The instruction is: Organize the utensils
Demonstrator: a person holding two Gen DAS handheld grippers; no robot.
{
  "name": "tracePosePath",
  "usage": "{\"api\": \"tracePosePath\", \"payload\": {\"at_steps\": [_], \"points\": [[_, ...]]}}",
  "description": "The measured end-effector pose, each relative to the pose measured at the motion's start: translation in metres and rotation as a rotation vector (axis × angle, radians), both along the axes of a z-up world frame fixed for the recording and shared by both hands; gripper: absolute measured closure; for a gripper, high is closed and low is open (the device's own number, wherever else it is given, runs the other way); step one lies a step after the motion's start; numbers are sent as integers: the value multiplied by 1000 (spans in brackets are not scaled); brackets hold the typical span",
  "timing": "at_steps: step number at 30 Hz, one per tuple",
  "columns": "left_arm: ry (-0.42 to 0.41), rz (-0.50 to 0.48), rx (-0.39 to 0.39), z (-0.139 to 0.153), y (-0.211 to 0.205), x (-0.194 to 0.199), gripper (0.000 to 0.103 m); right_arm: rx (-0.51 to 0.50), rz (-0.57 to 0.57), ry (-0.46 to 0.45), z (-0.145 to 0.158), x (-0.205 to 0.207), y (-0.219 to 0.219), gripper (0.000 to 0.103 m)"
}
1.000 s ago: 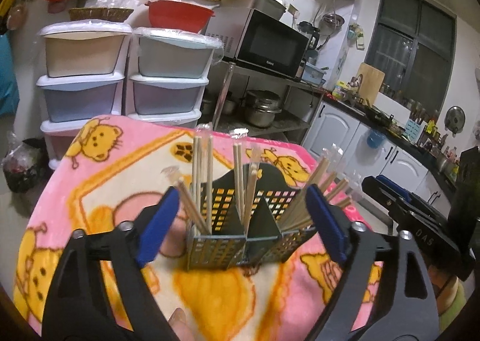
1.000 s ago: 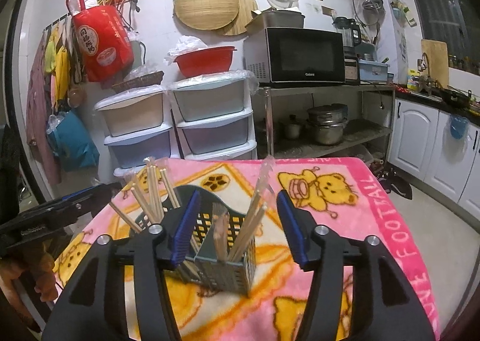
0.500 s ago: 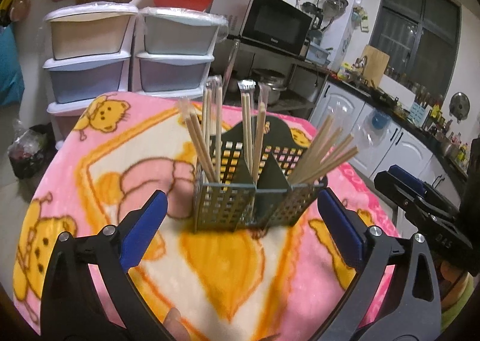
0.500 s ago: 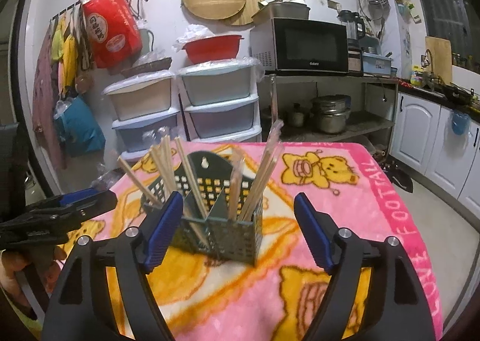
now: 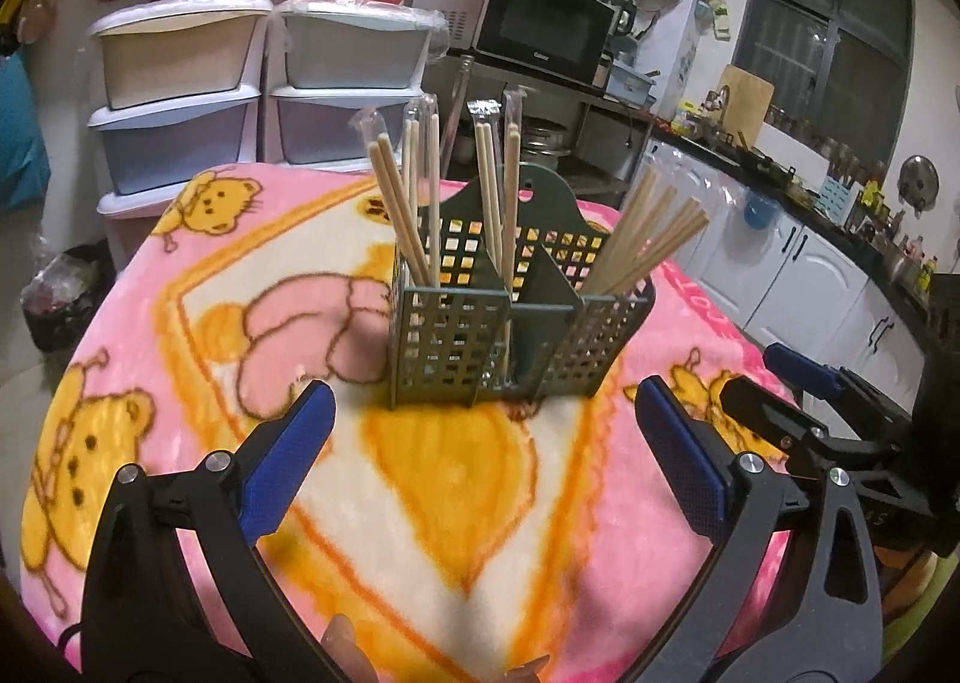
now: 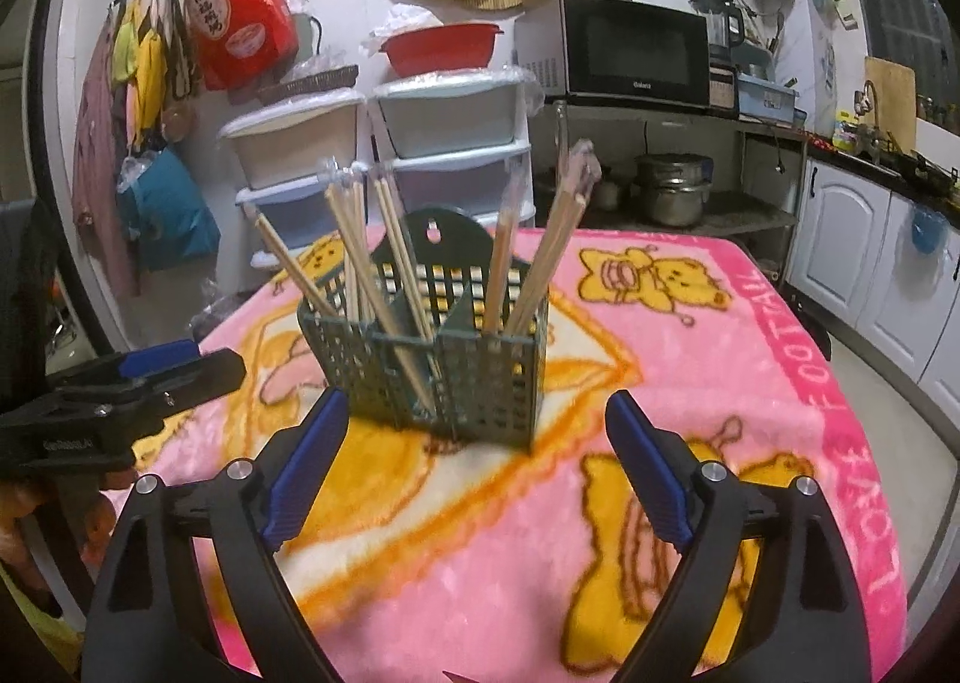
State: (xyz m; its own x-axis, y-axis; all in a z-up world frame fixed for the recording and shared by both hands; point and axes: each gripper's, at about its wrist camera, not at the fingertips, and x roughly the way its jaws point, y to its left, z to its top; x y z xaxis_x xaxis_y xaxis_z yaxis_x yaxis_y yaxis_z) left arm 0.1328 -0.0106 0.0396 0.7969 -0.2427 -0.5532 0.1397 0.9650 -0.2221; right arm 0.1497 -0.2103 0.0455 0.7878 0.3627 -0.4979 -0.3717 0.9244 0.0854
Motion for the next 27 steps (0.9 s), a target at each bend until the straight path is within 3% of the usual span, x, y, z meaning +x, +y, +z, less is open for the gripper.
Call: {"api": "tracePosePath", "payload": {"at_steps": [8,13,24,27], "points": [[20,-7,15,-18,-4,-15,11,-14,1,66,-28,-8,-1,17],[-9,-6,23,-25,-6,-24,11,-27,3,77,-40,-15,-1,17],[-156,63,32,-34,-10,-58,11,18,10,-68,-44,-52,-8,16],[-191,75,20,-33,-10,-64,11,34,-8,-149,-39,-64,-12,10]]}}
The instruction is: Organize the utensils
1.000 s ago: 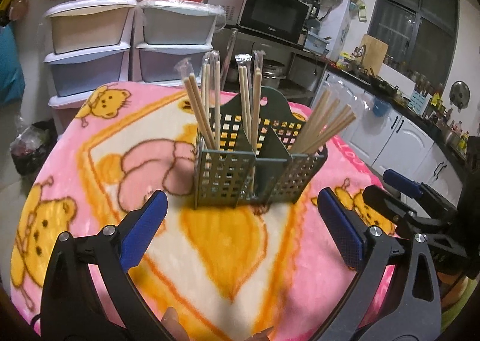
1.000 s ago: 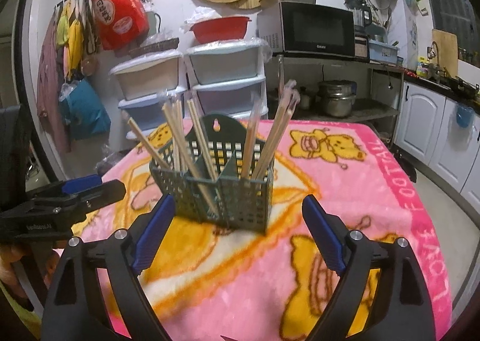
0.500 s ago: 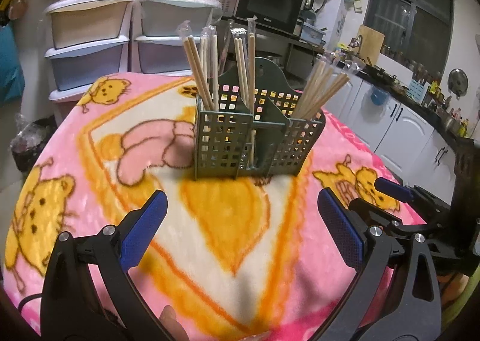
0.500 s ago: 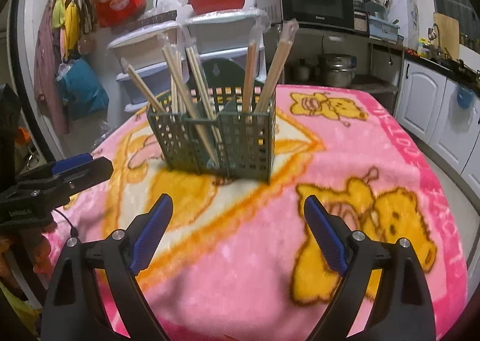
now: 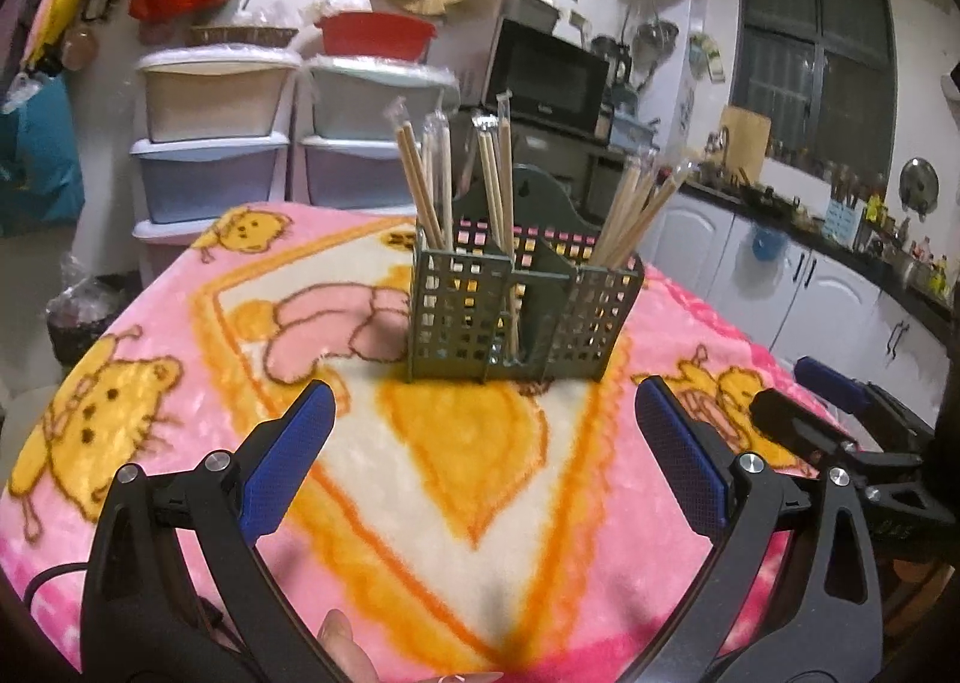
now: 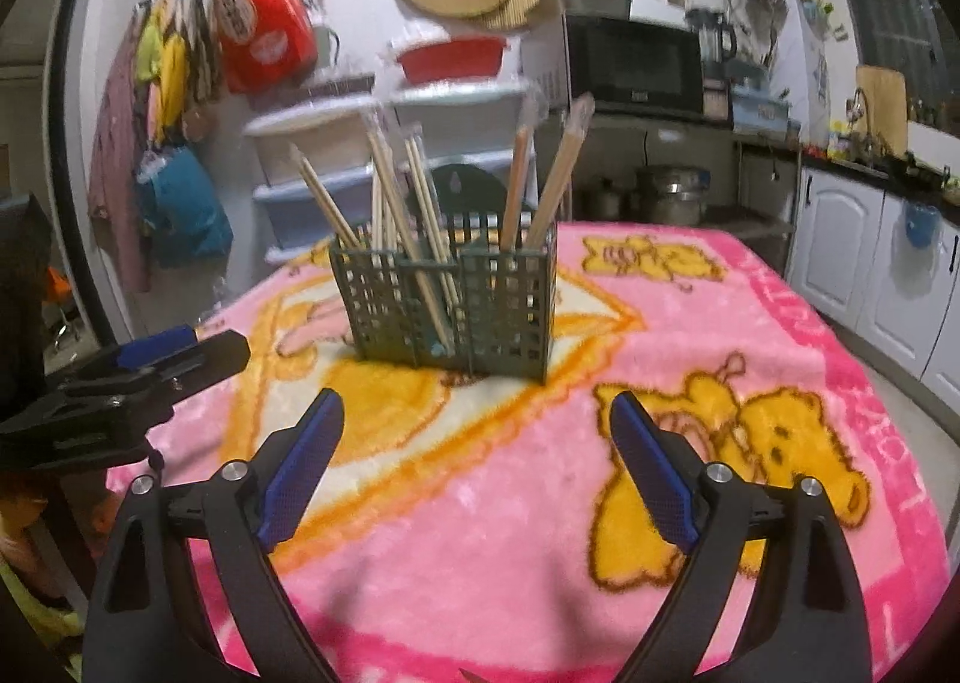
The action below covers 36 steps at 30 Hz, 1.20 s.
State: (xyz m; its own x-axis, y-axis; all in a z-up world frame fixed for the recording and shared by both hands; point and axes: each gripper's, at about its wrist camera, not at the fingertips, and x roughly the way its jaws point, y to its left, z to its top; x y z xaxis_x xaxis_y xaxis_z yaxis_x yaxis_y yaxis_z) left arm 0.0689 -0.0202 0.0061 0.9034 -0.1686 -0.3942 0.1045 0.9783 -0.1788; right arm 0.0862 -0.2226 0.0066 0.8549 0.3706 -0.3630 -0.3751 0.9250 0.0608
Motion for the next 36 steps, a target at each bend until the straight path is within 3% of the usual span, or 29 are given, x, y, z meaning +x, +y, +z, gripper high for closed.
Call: {"api": "tracePosePath", "payload": {"at_steps": [9,36], "points": [[-68,27,23,-4,-4,-8,11,46,-96,-212,5,-22,-12,6],[-55,45,24,-8,1,-7,10,28,-81,-182,-5,-18,-4,6]]}}
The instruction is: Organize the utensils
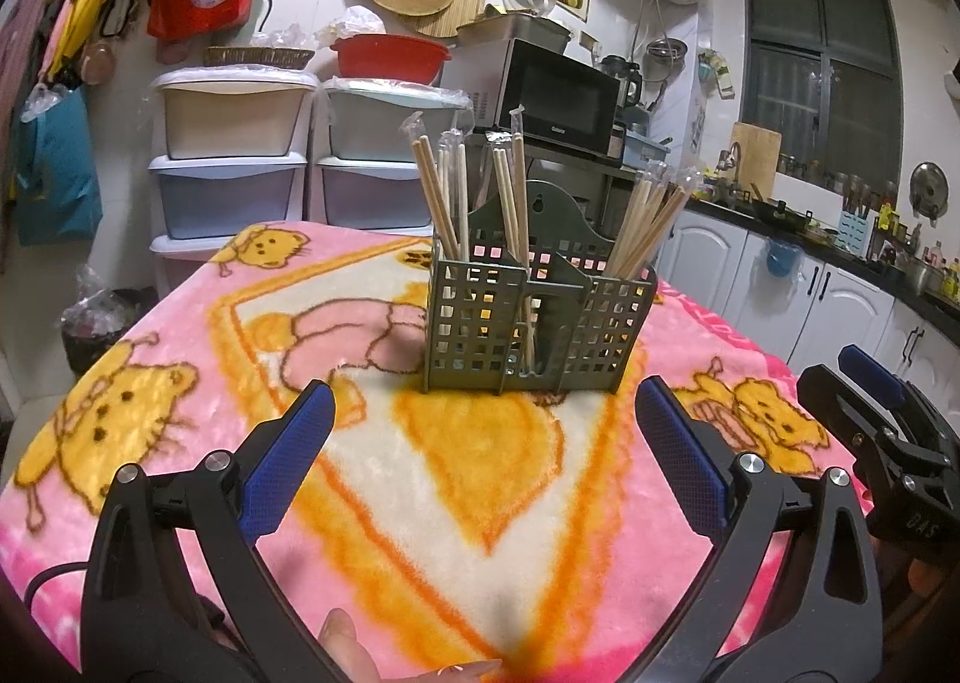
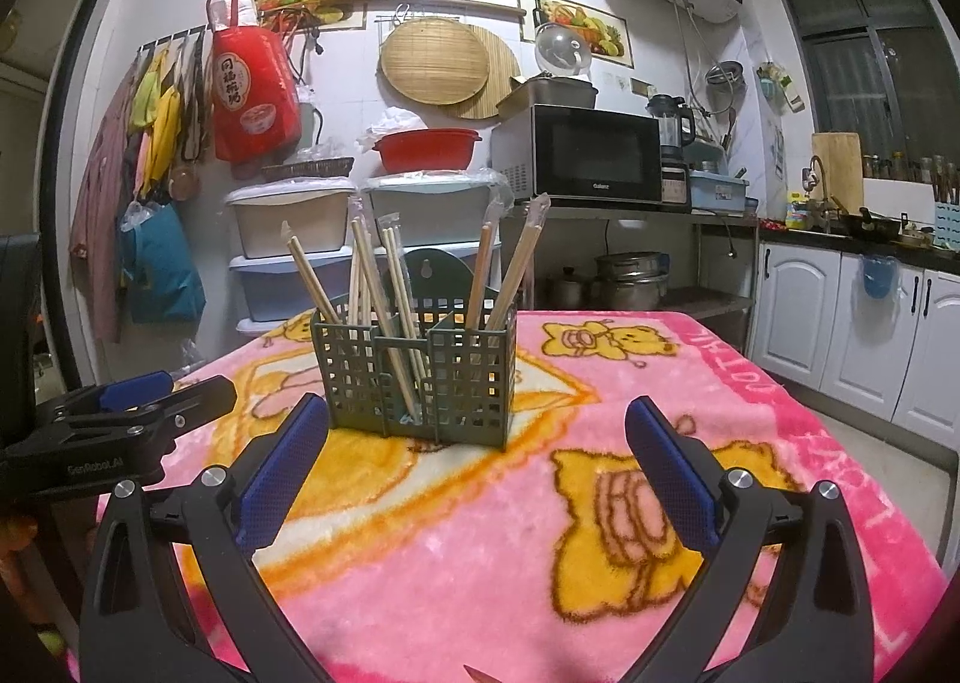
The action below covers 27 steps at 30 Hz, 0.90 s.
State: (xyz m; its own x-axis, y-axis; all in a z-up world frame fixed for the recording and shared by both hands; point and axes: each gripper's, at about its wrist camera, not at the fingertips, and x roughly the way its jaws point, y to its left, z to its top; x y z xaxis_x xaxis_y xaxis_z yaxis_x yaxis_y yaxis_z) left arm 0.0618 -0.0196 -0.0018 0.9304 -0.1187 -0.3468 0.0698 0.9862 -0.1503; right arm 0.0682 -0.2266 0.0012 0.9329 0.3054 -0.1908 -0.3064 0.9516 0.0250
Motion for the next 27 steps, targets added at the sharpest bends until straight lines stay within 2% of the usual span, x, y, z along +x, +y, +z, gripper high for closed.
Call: {"api": "tracePosePath", "payload": {"at_steps": [27], "points": [[1,0,0,0,0,1,10,-3,-2,8,-3,-1,-2,6]]}}
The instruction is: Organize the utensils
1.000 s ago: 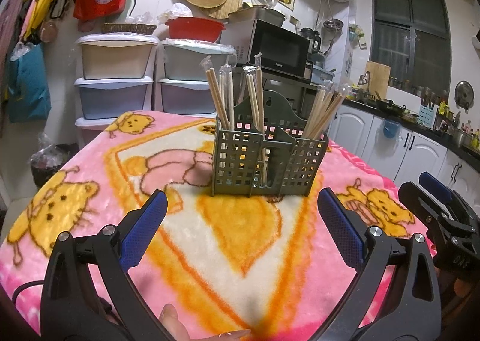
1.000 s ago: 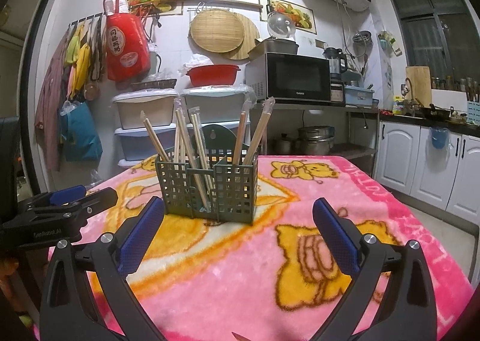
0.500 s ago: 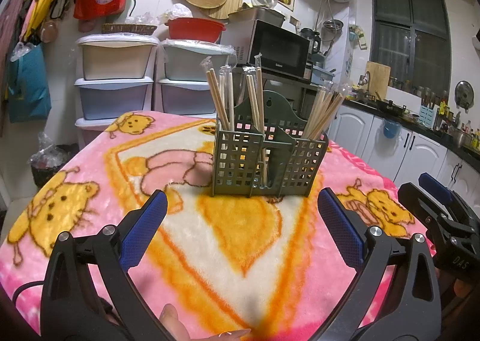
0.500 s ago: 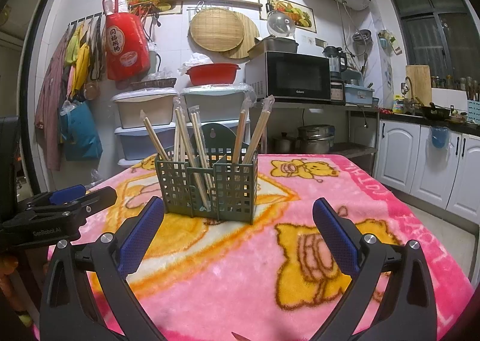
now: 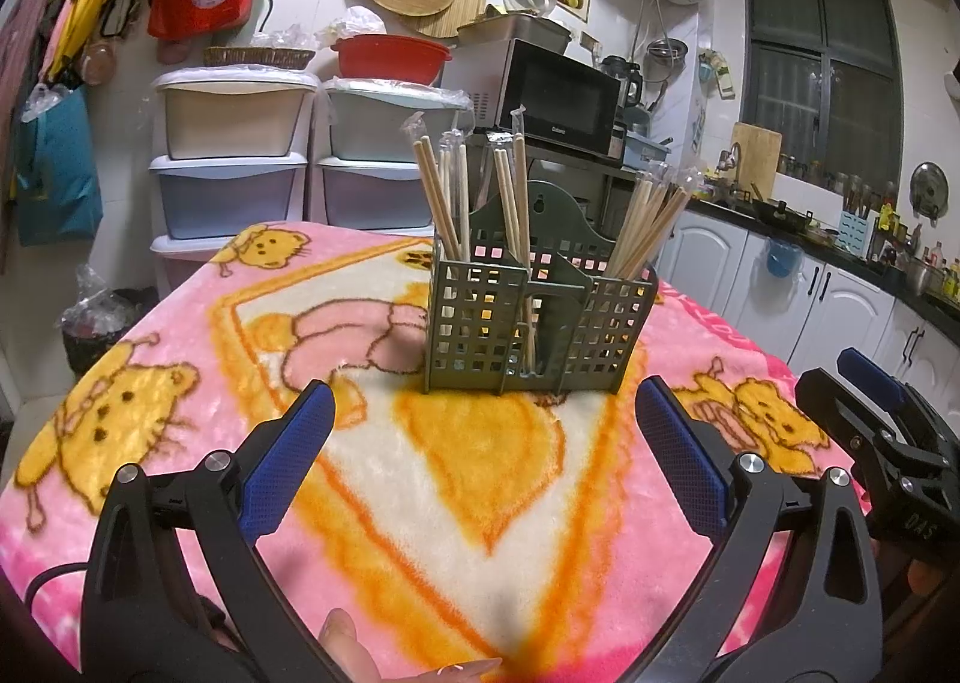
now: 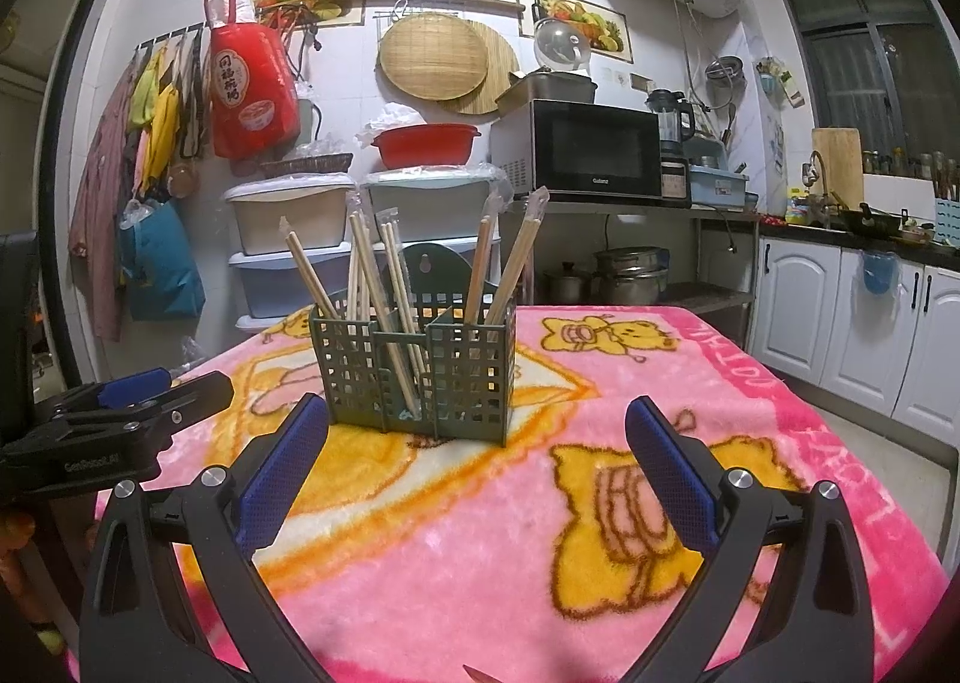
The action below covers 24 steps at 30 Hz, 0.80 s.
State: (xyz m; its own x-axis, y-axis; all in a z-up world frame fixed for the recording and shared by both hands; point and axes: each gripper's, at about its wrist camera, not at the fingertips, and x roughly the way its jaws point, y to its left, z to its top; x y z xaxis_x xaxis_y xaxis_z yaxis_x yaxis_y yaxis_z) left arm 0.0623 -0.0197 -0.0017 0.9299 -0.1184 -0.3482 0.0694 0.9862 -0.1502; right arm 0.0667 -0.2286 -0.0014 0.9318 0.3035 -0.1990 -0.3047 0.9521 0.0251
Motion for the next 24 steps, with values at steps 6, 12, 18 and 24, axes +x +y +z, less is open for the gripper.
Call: {"api": "tracePosePath", "payload": {"at_steps": [6,12,18,24], "points": [[1,-1,0,0,0,0,10,3,-1,4,0,0,0,6],[2,0,1,0,0,0,10,3,-2,4,0,0,0,6],[1,-1,0,0,1,0,10,1,-1,5,1,1,0,6],[7,7,-4,-3,2,0,10,2,-1,6,1,1,0,6]]}}
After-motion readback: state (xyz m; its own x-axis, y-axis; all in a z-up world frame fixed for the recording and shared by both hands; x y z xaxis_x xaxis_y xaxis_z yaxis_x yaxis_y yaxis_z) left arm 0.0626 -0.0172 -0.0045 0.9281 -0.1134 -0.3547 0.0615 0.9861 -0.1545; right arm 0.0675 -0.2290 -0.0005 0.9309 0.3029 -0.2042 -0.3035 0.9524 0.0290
